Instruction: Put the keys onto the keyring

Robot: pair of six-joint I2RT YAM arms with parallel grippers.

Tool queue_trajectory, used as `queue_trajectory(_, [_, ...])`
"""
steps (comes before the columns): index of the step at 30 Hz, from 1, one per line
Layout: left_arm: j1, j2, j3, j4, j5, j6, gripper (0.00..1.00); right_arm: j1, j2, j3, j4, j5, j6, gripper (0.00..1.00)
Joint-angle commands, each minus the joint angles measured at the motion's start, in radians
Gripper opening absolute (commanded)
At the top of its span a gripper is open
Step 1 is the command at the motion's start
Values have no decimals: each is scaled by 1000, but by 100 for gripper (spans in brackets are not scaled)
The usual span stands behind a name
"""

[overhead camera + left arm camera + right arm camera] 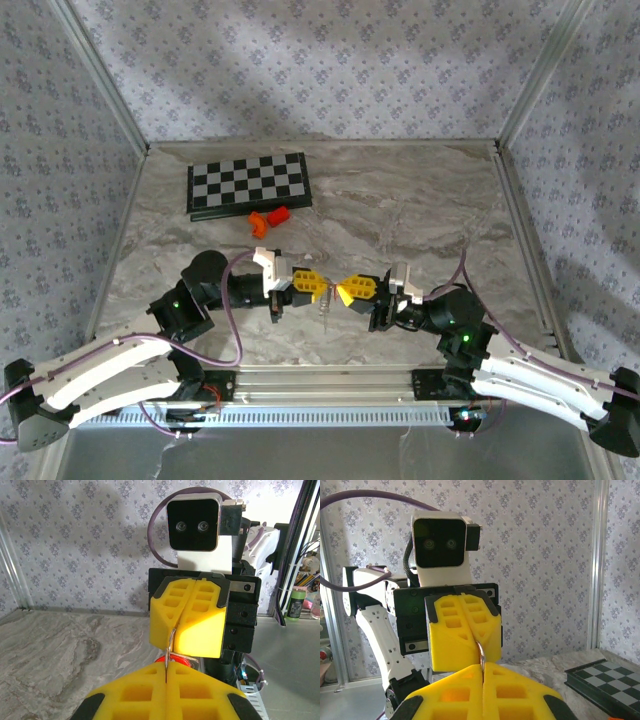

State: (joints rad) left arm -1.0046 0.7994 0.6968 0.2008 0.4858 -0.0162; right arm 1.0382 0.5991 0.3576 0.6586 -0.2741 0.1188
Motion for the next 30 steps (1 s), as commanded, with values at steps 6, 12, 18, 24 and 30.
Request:
queue_trajectory(6, [-6, -2, 53, 22, 28, 10, 0, 2, -28, 5, 9, 2, -15, 0])
queue_trajectory(12, [-6, 1, 52, 23, 30, 10, 0, 1, -32, -3, 16, 11, -15, 0])
queue_trajectory(18, [-6, 4, 51, 28, 32, 9, 0, 1, -33, -18, 45, 38, -13, 0])
queue_trajectory(24, [-6, 5, 50, 33, 34, 8, 0, 2, -27, -15, 45, 35, -12, 0])
queue_trajectory(30, [-6, 3, 48, 31, 35, 7, 0, 5, -27, -18, 55, 40, -10, 0])
